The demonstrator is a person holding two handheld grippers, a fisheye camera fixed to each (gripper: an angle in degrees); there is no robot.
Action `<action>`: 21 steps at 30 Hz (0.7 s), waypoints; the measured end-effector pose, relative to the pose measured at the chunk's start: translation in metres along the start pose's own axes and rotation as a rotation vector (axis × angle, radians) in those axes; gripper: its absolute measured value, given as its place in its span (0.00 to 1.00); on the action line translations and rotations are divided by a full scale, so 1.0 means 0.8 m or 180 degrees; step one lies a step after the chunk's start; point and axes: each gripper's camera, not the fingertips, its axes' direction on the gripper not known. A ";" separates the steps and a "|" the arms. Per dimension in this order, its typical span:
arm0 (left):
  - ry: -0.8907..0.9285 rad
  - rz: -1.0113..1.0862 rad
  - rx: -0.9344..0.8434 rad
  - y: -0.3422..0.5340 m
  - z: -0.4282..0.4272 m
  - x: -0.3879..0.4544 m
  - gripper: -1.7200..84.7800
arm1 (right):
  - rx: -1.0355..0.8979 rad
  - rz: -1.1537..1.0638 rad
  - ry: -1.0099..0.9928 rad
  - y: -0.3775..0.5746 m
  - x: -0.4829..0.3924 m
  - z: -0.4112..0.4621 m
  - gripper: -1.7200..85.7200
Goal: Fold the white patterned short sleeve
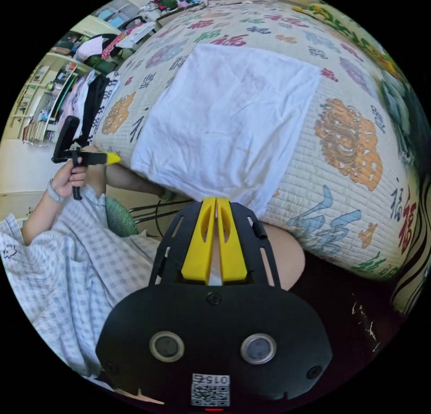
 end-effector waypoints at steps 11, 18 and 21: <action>-0.0221 0.0150 0.0517 -0.208 -0.058 0.052 0.13 | 0.0941 0.1151 -0.1213 -0.114 0.228 -0.037 0.12; 0.0408 0.0257 0.0192 -0.233 -0.048 0.038 0.13 | 0.1004 0.1222 -0.2464 -0.137 0.320 0.030 0.11; 0.0668 0.0342 0.0195 -0.239 -0.049 0.044 0.12 | 0.1031 0.1051 -0.2736 -0.147 0.338 0.047 0.08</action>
